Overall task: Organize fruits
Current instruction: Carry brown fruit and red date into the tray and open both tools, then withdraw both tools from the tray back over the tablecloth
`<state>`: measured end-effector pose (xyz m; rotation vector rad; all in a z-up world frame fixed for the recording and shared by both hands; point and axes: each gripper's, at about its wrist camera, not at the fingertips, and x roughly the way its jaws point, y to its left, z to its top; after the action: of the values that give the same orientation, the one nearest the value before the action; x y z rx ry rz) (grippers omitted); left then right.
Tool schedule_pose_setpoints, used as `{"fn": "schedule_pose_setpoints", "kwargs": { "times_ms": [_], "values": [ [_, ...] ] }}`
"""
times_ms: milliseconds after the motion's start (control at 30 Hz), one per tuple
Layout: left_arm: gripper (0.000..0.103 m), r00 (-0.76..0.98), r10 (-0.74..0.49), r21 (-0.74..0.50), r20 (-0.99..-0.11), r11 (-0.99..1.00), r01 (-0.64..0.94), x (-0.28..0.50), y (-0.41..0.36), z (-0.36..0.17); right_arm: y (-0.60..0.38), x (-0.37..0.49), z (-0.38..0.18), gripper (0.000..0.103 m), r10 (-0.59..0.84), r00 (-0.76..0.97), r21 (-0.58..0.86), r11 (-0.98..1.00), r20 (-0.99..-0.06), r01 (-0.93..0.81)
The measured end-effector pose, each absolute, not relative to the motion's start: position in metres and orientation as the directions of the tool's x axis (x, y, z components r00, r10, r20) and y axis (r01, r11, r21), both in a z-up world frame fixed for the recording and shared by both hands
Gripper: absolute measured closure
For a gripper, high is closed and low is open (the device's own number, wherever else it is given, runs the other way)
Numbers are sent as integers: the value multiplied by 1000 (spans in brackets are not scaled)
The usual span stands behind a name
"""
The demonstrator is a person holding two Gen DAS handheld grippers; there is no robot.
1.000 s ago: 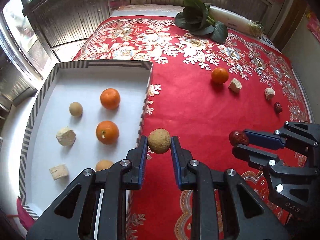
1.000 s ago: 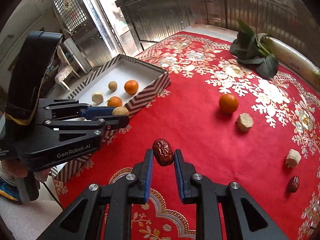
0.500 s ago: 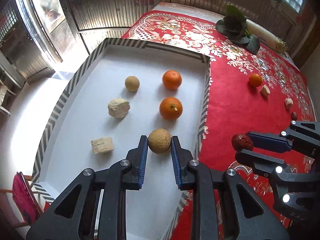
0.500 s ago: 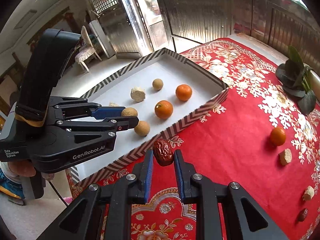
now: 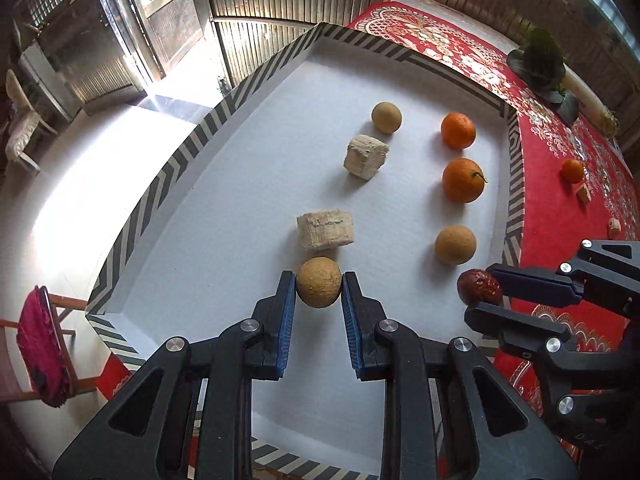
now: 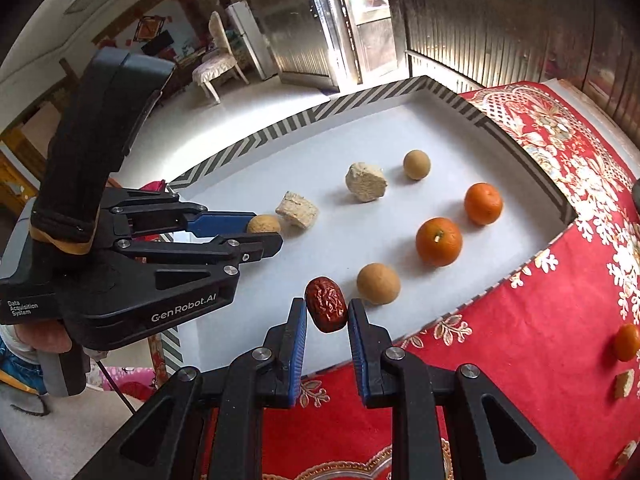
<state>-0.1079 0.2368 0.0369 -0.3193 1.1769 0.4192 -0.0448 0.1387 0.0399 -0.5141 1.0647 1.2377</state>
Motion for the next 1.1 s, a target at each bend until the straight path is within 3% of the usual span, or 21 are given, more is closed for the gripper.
{"fn": "schedule_pose_setpoints", "kwargs": {
  "times_ms": [500, 667, 833, 900, 1100],
  "values": [
    [81, 319, 178, -8, -931, 863, -504, -102, 239, 26, 165, -48, 14, 83, 456, 2, 156, 310, -890, -938],
    [78, 317, 164, -26, -934, 854, -520, -103, 244, 26, 159, -48, 21, 77, 460, 9, 159, 327, -888, -931],
    [51, 339, 188, -20, -922, 851, -525, -101, 242, 36, 138, -40, 35, 77, 503, 22, 191, 368, -864, -910],
    [46, 361, 192, -29, -913, 850, -526, -99, 240, 43, 127, -35, 40, 76, 522, 27, 213, 394, -853, -894],
    [46, 392, 178, -33, -903, 879, -475, -80, 218, 56, 91, -21, 56, 76, 556, 85, 227, 469, -827, -854]
  ]
}}
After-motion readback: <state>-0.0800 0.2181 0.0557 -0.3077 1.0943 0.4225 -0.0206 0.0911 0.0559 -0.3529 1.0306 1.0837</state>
